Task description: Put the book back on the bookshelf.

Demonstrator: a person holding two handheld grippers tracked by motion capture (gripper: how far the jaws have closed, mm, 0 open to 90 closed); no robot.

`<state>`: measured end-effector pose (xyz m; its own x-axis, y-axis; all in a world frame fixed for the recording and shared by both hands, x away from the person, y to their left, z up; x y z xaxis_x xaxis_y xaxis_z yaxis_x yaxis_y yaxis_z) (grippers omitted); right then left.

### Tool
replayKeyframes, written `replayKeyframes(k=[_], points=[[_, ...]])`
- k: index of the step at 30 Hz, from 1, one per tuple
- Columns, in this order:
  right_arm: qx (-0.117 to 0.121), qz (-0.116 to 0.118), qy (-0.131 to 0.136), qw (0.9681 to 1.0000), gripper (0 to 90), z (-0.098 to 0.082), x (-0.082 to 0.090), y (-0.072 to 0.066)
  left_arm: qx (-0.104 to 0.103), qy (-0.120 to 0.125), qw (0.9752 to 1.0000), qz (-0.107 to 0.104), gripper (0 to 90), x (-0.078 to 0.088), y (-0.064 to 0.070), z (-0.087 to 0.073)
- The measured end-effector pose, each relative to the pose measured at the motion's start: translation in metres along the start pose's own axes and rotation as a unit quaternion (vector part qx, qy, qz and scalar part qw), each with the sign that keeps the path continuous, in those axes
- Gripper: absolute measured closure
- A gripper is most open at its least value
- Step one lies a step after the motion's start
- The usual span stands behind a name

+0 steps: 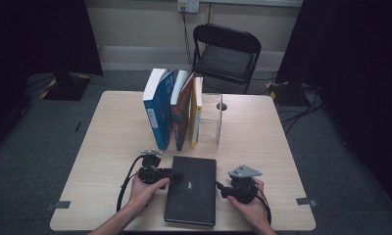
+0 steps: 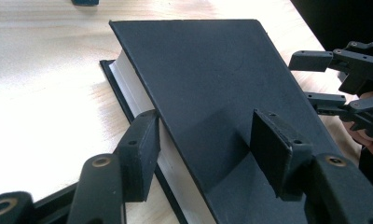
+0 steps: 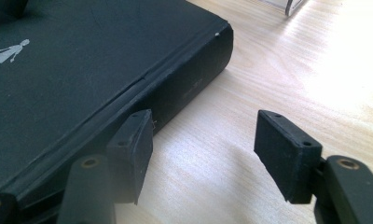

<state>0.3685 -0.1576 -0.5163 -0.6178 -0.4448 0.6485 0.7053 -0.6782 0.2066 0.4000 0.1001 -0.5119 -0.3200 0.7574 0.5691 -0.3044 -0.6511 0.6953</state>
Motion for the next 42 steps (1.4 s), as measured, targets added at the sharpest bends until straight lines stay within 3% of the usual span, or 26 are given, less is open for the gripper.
replayKeyframes(k=[6,17,21,24,25,27,33,36,42], points=[[0.003,-0.001,-0.001,1.0000,36.6,0.000,0.000,0.000,0.025,0.001,0.9994,-0.025,47.5,0.003,-0.003,0.002],[0.000,0.000,0.003,1.0000,36.1,0.001,0.001,0.001,0.028,0.007,0.9969,-0.074,48.6,0.014,0.005,0.001],[0.000,0.000,0.004,1.0000,35.9,0.001,0.001,0.001,0.029,-0.002,0.9964,-0.080,48.6,0.016,0.005,-0.002],[-0.001,0.001,0.003,1.0000,35.7,0.001,0.001,0.001,0.027,-0.025,0.9942,-0.101,52.0,0.013,0.011,-0.009],[-0.001,0.001,0.003,1.0000,35.8,0.001,0.001,0.001,0.018,-0.021,0.9956,-0.089,53.1,0.011,0.015,-0.012],[-0.001,0.002,0.003,1.0000,35.7,0.001,0.001,0.001,0.011,-0.027,0.9961,-0.083,48.3,0.007,0.020,-0.013],[-0.001,0.007,0.006,1.0000,33.6,0.001,0.003,0.001,0.024,-0.039,0.9946,-0.093,49.9,-0.003,0.014,-0.007],[-0.006,0.010,0.007,0.9999,31.4,0.002,0.004,0.002,0.011,-0.046,0.9949,-0.089,48.9,-0.005,0.017,-0.004],[-0.004,0.018,0.023,0.9996,28.3,0.010,0.010,-0.001,0.009,-0.053,0.9950,-0.085,46.9,-0.014,0.021,0.001]])
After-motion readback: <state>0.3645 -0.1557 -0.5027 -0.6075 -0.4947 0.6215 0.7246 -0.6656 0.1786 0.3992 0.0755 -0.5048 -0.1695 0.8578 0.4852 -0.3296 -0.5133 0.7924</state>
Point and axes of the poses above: each handheld gripper's, and its own axes: x roughly backward along the jaws, z roughly out of its top, y roughly to its right, the point moved 5 cm from there along -x, roughly forward along the jaws, and after that the axes turned 15 degrees about x, right-handed, at the moved point
